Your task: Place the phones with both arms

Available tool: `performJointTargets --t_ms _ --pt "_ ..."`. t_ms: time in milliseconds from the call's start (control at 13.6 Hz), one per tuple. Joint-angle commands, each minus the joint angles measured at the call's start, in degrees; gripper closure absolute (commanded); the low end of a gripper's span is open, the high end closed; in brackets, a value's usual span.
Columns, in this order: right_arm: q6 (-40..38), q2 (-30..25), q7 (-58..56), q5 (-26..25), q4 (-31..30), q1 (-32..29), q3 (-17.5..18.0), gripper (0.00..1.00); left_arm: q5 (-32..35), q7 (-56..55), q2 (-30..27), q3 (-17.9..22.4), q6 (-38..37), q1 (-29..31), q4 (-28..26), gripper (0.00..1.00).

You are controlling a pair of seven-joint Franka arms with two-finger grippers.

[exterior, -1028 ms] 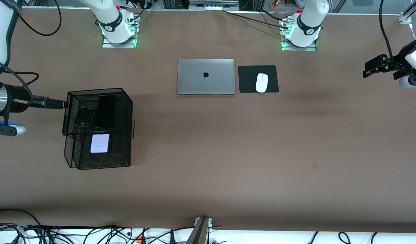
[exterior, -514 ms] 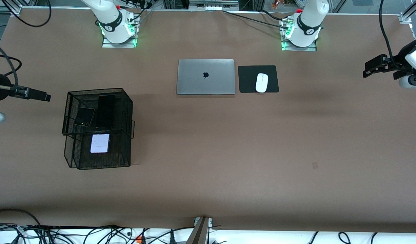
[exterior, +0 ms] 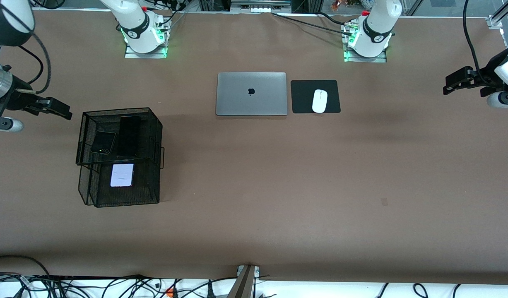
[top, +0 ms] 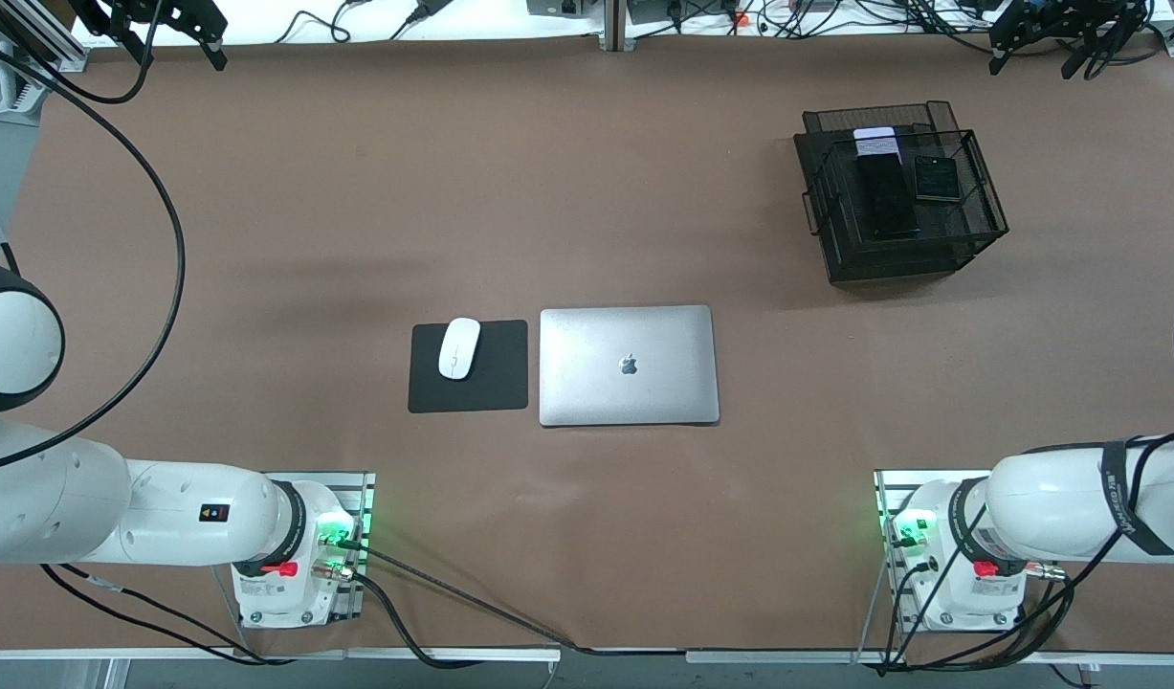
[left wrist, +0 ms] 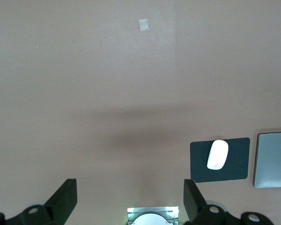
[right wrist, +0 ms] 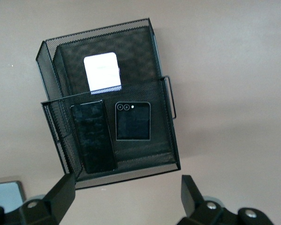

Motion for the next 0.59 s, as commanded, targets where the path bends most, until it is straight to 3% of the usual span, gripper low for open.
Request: performJointTargets --t_ms 0,514 --pt "-1.4 -1.5 0.4 -1.8 2.2 -1.6 1.8 0.00 -1.3 0.4 -0.8 -0.1 -0.8 0.5 0.0 0.00" --pt "-3.2 -1.3 1.1 -0.1 4.6 -1.8 1.7 0.00 -1.3 0.4 -0.8 -0.1 -0.8 0.5 0.0 0.00"
